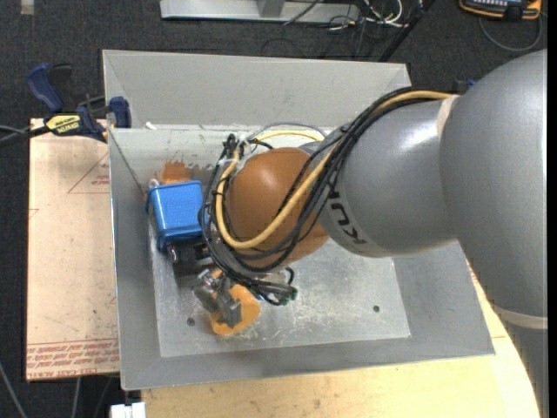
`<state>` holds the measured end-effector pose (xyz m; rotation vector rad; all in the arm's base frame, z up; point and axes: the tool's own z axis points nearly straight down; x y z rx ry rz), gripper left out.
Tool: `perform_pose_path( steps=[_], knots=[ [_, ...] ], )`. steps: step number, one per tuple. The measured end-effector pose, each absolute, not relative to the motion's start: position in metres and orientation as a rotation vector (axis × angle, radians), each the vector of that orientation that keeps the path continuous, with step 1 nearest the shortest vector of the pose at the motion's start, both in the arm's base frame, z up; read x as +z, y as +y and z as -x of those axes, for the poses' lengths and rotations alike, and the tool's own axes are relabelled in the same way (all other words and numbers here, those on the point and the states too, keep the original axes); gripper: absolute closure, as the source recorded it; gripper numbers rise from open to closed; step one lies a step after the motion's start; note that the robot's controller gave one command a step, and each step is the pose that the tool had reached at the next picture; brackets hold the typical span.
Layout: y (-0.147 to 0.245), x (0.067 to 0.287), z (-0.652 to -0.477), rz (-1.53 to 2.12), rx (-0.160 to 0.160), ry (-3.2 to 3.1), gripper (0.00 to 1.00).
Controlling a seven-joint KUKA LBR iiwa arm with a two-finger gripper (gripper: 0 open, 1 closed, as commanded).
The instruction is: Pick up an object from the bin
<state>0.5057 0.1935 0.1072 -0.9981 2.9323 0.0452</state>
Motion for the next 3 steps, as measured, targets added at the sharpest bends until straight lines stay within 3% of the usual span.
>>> perform_pose_path(
  steps=[1, 2, 3],
  knots=[
    [0.191, 0.148, -0.510, 0.993, 0.050, 2.925, 1.00],
    [0.175, 0.162, -0.503, 1.222, 0.043, 2.833, 1.00],
    [0.197, 0.212, -0.517, 1.517, 0.037, 2.689, 1.00]
  ],
)
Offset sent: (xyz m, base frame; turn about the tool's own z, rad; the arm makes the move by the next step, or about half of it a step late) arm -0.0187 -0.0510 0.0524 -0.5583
